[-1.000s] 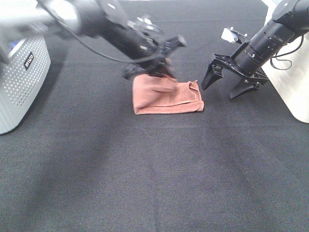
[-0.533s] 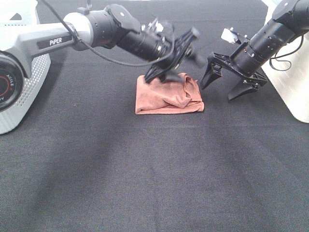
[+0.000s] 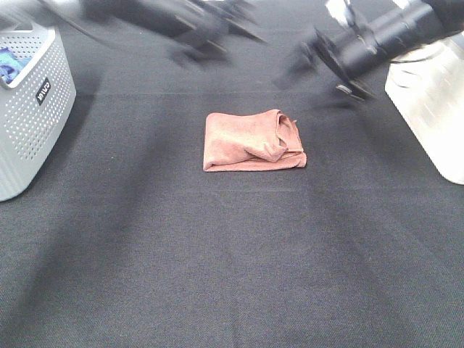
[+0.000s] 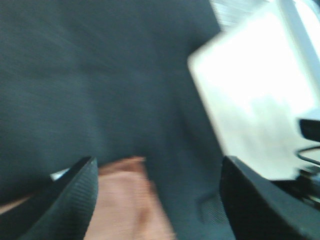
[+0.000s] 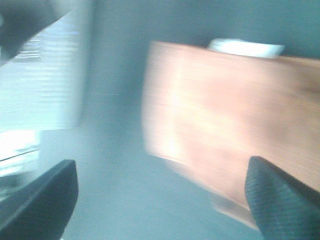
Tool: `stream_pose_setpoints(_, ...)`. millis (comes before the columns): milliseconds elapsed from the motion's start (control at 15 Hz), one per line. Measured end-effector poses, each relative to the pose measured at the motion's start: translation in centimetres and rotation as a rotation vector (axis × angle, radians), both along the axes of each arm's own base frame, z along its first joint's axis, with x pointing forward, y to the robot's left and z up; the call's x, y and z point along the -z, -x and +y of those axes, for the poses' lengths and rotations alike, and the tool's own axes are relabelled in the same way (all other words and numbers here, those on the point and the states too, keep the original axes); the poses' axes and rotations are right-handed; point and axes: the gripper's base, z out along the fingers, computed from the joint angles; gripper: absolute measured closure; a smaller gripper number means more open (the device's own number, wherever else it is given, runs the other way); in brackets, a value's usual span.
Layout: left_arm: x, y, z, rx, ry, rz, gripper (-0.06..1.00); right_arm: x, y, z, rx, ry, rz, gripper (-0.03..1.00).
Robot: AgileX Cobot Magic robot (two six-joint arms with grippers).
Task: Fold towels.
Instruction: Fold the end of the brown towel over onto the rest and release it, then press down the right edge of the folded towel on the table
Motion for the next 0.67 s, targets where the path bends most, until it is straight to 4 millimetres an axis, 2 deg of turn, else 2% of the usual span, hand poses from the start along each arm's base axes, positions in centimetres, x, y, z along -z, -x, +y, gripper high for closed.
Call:
stream_pose_setpoints(133,-0.4,-0.2,2.0,0.003,-0.079,-0.016,0.28,1.4,0.2,3.3,-0.067,-0.082,-0.013,0.13)
stream_pose_setpoints(267,-0.2,-0.1,2.1,0.025,-0.108,-0.001,0.28,3.9,0.2,5.8,-0.107,-0.124,0.007,0.13)
stream_pose_setpoints(400,-0.1,0.0,2.1,0.033,-0.114,0.004,0.28,6.1,-0.4,5.2,-0.084,-0.121,0.043,0.13)
stream_pose_setpoints(467,-0.1,0.0,2.1,0.033,-0.114,0.004,0.28,6.1,-0.4,5.2,-0.084,-0.121,0.043,0.13)
stream_pose_setpoints(667,0.0,0.2,2.1,0.051,-0.12,0.019,0.28,8.1,-1.3,1.6,-0.006,-0.092,0.093,0.13)
